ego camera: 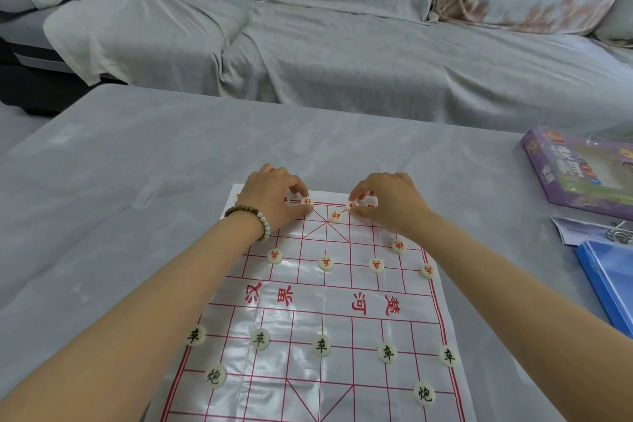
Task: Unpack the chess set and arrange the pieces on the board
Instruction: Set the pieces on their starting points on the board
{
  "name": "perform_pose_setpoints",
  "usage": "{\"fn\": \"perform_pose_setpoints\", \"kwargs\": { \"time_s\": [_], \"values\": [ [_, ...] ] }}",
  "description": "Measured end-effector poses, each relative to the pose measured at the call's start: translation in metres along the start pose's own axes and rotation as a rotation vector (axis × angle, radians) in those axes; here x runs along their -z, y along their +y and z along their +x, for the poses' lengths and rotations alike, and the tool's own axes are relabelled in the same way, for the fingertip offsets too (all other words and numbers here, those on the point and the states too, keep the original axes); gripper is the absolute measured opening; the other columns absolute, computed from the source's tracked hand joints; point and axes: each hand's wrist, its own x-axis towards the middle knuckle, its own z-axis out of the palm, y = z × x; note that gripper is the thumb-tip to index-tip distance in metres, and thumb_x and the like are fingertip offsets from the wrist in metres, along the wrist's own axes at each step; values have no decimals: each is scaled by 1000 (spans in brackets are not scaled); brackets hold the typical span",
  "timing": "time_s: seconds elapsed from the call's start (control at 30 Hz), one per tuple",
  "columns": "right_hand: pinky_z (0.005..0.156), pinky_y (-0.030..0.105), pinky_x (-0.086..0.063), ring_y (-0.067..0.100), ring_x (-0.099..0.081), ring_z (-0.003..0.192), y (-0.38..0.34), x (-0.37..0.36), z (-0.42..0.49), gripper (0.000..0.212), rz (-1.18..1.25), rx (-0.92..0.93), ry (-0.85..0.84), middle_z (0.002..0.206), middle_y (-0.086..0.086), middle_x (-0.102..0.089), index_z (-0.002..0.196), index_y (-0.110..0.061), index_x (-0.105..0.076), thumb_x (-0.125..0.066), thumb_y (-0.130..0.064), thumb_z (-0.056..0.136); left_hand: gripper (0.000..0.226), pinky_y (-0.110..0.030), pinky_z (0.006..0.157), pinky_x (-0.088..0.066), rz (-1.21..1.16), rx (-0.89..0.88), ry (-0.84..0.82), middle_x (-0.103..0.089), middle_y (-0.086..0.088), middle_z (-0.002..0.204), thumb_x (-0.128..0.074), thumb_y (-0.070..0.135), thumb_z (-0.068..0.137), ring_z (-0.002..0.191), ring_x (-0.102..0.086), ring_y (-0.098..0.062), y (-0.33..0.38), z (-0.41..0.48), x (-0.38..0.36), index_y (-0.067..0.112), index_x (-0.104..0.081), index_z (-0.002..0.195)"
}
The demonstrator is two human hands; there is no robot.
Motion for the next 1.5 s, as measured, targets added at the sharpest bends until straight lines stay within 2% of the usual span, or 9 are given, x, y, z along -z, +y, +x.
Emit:
{"fn": "perform_pose_setpoints", "kwargs": {
  "time_s": [0.43, 0.57, 0.67, 0.87, 1.03, 1.13, 1.27, 1.33, 1.5],
  "values": [
    [97, 27, -27, 10, -54, 99, -2, 1, -2, 25, 27, -20, -3, 107, -7, -64, 109, -29, -64, -63, -37, 86, 28, -28, 85, -32, -40, 9, -22, -61, 9, 102, -62, 50, 79, 102, -43, -14, -3, 1, 2, 32, -63, 101],
    [100, 29, -27, 11, -51, 105, -11, 3, -6, 30, 27, 10, 42, 111, -8, -61, 111, -31, -63, -62, -44, 84, 34, -29, 89, -34, -32, -3, -23, -60, 8, 106, -63, 49, 79, 105, -44, -14, -3, -2, 8, 30, -61, 107],
    [106, 33, -23, 14, -47, 113, -22, 2, -6, 34, -68, 53, 26, 116, -7, -57, 108, -31, -65, -62, -51, 81, 36, -29, 89, -34, -25, -15, 21, -59, 8, 107, -62, 50, 80, 105, -44, -14, -8, -7, 15, 30, -60, 109],
    [109, 35, -18, 17, -46, 115, -32, -2, 0, 27, -87, 37, 21, 119, -4, -58, 109, -30, -67, -61, -42, 86, 40, -31, 95, -34, -55, 56, 68, -57, 8, 116, -58, 51, 81, 113, -43, -14, -27, -22, 23, 28, -58, 114],
    [106, 34, -22, 16, -48, 110, -38, -7, 7, 26, -39, 15, 45, 112, -4, -60, 110, -30, -66, -61, -39, 86, 59, -35, 103, -32, 4, 88, -57, -49, 5, 133, -51, 58, 82, 124, -40, -17, -34, -35, 24, 26, -45, 131],
    [106, 33, -22, 16, -48, 110, -39, -9, 9, 26, -45, 6, 55, 113, -3, -59, 110, -30, -66, -61, -39, 86, 69, -34, 103, -33, 73, 93, -100, -49, 2, 132, -50, 62, 81, 121, -43, -19, -36, -39, 23, 24, -37, 136],
    [105, 33, -23, 16, -49, 110, -38, -9, 9, 26, -42, -9, 48, 112, -4, -60, 110, -29, -66, -62, -39, 86, 83, -39, 113, -21, 112, 132, -176, -35, 0, 145, -48, 67, 78, 134, -29, -23, -36, -39, 21, 24, -20, 144],
    [104, 32, -24, 15, -50, 108, -38, -8, 8, 29, -18, -18, 43, 111, -4, -61, 112, -29, -64, -61, -40, 86, 89, -40, 115, -19, 112, 139, -191, -34, 0, 146, -48, 70, 76, 135, -28, -22, -37, -38, 21, 23, -16, 145],
    [99, 26, -32, 13, -52, 114, -46, 7, -21, 36, 148, -10, 28, 125, -9, -60, 121, -29, -60, -51, -46, 91, 102, -40, 116, -15, 114, 145, -195, -35, 1, 146, -45, 78, 69, 133, -34, -21, -39, -35, 17, 21, -10, 146]
  ]
}}
